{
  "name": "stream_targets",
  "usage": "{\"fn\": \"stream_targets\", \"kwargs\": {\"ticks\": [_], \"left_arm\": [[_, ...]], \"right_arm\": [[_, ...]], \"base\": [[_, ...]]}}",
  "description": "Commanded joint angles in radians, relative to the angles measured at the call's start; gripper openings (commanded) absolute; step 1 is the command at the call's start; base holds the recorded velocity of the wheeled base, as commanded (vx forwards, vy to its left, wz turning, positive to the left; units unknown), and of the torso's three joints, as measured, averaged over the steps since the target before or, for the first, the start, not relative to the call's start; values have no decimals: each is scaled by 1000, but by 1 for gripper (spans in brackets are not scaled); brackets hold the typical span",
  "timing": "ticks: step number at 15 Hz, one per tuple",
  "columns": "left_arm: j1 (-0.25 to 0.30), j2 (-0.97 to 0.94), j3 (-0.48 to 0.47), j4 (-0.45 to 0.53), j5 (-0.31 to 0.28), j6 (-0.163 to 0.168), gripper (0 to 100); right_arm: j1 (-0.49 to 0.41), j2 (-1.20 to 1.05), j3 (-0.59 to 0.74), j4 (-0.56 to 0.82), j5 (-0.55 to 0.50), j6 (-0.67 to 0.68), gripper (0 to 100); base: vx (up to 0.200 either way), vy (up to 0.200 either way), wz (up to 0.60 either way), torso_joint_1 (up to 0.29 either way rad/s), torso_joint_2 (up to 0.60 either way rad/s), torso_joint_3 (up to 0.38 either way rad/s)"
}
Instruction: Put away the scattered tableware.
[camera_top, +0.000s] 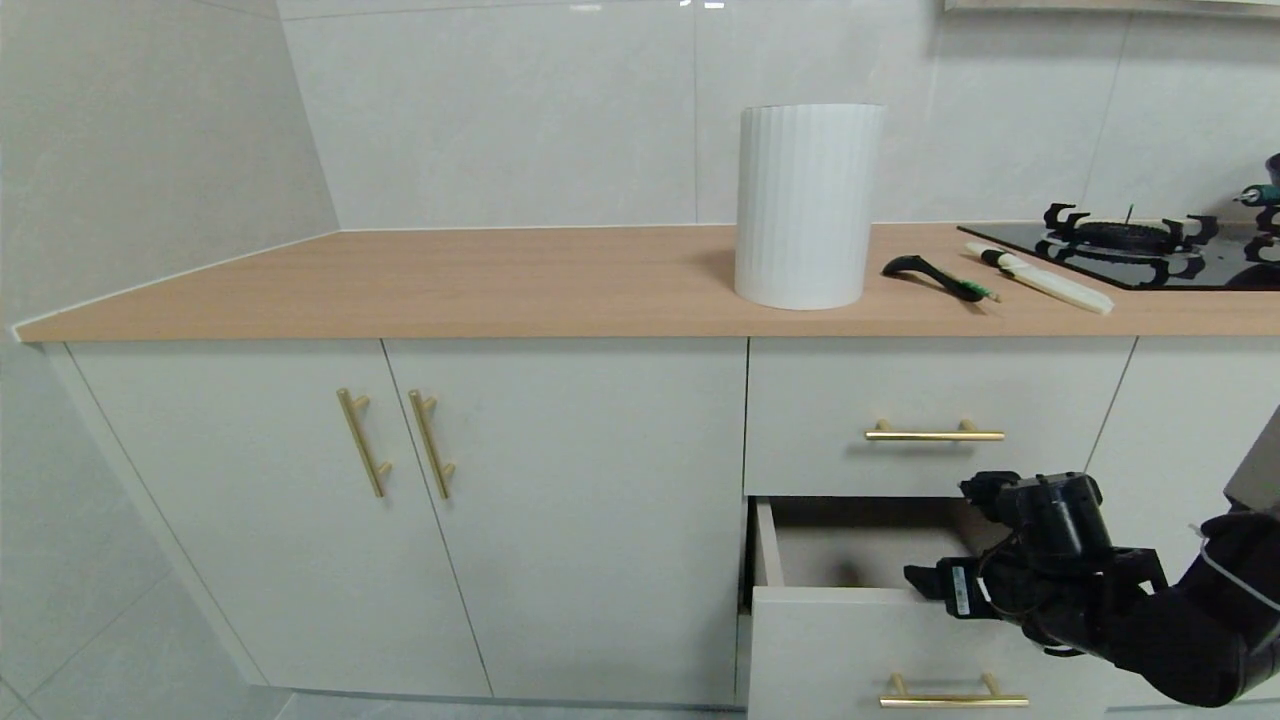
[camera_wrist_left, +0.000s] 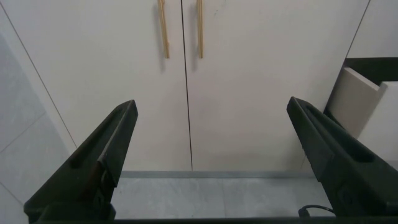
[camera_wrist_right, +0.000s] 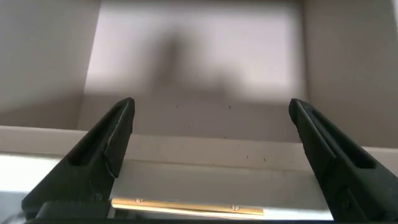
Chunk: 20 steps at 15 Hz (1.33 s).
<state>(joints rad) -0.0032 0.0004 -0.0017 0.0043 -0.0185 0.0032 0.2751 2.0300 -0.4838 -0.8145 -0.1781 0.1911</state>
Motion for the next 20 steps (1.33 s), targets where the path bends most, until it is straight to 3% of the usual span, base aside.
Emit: {"fn": "stream_targets", "kwargs": {"ticks": [1,7,16,20], "left_arm": [[0,0,0,0,0,0,100],[0,0,0,0,0,0,100],[0,0,0,0,0,0,100],[0,0,0,0,0,0,100]], "right_arm": [[1,-53,-4,11,8,-2,100],[3,-146,-12,244,48,-56,100],[21,-209,-19,445,49,-122,100],[55,-294,-33,638,49,-162,100]], "base": [[0,0,0,0,0,0],[0,0,0,0,0,0],[0,0,0,1,1,7],[0,0,0,0,0,0]]}}
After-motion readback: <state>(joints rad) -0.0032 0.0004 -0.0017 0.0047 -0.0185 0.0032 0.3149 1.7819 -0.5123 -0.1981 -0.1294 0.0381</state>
